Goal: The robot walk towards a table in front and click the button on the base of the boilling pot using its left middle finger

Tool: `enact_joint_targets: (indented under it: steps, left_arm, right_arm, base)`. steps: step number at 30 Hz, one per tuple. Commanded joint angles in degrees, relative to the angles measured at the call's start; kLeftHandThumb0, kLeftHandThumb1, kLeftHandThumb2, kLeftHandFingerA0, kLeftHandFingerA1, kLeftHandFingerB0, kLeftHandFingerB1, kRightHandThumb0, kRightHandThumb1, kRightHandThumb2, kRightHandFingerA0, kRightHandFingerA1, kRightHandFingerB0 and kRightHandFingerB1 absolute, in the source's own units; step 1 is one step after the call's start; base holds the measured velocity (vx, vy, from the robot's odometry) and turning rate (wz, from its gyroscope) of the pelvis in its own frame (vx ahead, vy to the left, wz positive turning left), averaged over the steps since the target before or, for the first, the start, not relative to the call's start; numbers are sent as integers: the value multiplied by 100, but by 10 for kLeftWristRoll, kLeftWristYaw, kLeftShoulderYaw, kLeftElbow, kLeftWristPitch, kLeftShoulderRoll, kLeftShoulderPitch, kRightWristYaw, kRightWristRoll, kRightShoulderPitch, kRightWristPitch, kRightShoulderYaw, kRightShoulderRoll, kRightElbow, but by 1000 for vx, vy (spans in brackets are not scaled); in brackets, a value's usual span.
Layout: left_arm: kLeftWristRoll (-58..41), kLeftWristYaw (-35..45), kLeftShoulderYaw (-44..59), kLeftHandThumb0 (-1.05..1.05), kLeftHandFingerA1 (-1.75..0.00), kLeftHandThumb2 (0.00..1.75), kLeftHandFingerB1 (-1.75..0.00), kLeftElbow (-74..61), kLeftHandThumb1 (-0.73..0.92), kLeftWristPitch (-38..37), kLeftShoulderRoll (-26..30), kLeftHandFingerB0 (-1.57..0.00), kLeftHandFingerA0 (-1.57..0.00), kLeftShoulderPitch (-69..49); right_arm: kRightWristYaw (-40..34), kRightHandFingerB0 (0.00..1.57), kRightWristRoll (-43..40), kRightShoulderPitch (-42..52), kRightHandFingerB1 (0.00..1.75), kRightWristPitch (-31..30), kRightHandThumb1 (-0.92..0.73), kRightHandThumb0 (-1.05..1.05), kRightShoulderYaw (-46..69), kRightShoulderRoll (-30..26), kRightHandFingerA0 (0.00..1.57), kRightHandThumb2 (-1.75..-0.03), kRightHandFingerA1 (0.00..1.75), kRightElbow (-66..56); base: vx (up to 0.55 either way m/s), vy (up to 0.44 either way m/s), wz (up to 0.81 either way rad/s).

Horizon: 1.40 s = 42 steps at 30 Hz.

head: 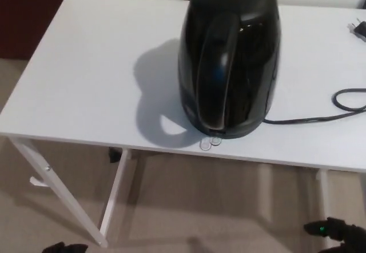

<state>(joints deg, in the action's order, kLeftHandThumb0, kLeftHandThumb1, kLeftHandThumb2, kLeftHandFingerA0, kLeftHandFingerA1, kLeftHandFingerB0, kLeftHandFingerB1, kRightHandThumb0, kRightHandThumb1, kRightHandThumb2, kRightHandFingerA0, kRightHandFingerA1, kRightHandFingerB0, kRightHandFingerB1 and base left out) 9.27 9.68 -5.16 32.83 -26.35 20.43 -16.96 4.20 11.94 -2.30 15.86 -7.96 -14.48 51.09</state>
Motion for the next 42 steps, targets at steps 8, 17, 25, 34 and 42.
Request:
enact_joint_targets:
  steps: [8, 17, 25, 34, 42]
  left_arm:
    - [-17, 10, 23, -28, -35, 55, -31, 67, 50, 4, 2, -30, -39, 24]
    - [-23, 17, 31, -26, -35, 55, -32, 67, 50, -3, 4, -31, -38, 6]
    - [-22, 12, 35, -27, -37, 54, -31, 96, 48, -16, 2, -33, -42, 8]
    - [10, -2, 19, -30, -35, 55, -31, 55, 50, -23, 5, -31, -40, -3]
    - [315, -149, -97, -30, -31, 59, -28, -117, 60, -87, 102, -12, -30, -15]
  right_arm:
    - [-1, 46, 1, -5, 48, -1, -64, -3, 7, -4, 59, -58, 56, 4]
    - [5, 46, 3, 12, 47, -9, -65, -4, -1, -5, 58, -58, 56, -17]
    - [7, 46, 1, 13, 47, -11, -65, -2, -3, 6, 56, -58, 53, -3]
    - [5, 47, 10, 2, 47, -17, -65, -5, -9, -2, 58, -58, 54, -11]
    - [9, 46, 8, -7, 48, -17, -65, -4, -10, 2, 57, -58, 55, -11]
  base:
    - [7, 106, -3]
    - [24, 59, 8]
    - [-2, -10, 0]
    - [0, 0, 0]
    - [0, 0, 0]
